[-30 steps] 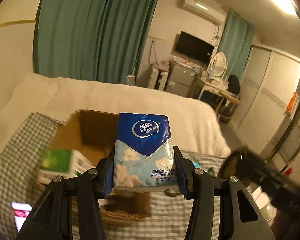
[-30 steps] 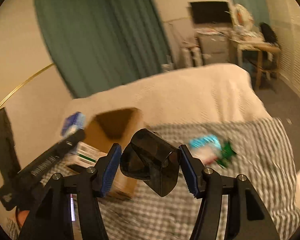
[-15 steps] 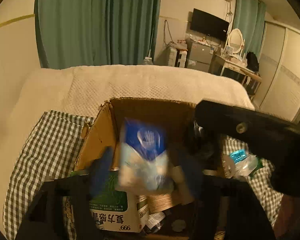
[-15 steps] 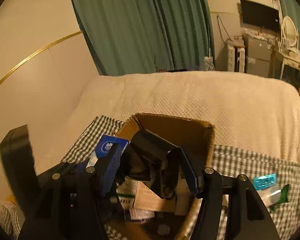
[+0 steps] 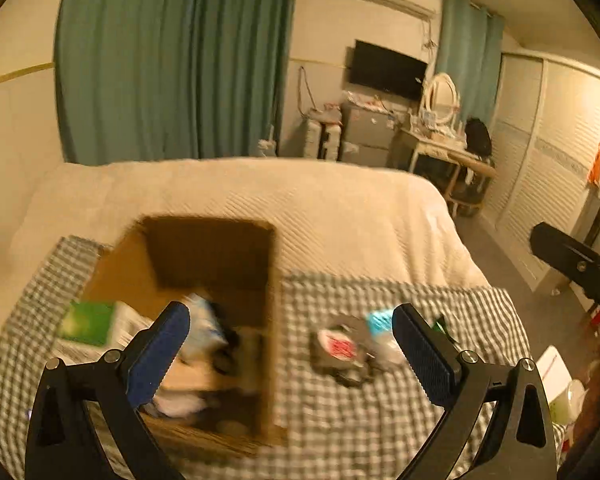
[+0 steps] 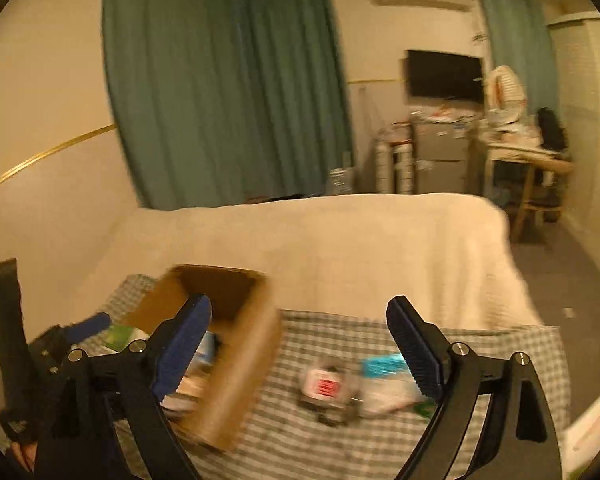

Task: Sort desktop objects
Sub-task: 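Carry the tissue pack and black case to the cardboard box and release both, then grasp the tape roll with the left gripper while the right grasps the green packet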

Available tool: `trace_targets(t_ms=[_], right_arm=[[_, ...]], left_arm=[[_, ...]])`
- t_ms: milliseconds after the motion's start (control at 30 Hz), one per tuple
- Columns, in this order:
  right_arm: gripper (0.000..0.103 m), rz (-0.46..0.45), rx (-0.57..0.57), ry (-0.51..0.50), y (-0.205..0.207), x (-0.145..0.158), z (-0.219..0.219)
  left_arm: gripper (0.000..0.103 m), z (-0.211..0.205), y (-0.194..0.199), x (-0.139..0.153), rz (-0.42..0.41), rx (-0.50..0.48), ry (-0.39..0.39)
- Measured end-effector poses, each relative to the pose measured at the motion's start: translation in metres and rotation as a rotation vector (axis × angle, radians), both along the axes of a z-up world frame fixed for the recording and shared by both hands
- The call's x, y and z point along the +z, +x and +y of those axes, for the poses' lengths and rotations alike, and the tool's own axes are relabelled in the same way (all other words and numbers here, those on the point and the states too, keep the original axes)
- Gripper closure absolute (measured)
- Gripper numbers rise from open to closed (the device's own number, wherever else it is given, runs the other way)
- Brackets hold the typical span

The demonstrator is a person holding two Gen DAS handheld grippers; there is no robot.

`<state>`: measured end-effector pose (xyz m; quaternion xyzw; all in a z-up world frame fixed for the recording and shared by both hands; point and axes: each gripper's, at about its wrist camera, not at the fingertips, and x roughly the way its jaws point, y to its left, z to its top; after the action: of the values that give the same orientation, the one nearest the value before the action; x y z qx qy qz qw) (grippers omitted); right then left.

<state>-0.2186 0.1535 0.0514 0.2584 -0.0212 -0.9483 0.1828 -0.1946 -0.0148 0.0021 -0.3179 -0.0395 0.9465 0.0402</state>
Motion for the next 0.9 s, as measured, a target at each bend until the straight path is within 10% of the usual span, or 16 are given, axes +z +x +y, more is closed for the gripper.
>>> trace_targets(t_ms=[400, 900], right_arm=[[0.012, -0.152, -0.180, 0.043, -0.013, -0.140, 0.108], [0.012, -0.257, -0.289, -0.095, -0.113, -0.266, 0.121]], left_arm=[[0.000, 0.075, -0.026, -0.144, -0.170, 0.015, 0.033], [0.000, 0.081, -0.099, -0.210, -0.107, 0.076, -0.009]])
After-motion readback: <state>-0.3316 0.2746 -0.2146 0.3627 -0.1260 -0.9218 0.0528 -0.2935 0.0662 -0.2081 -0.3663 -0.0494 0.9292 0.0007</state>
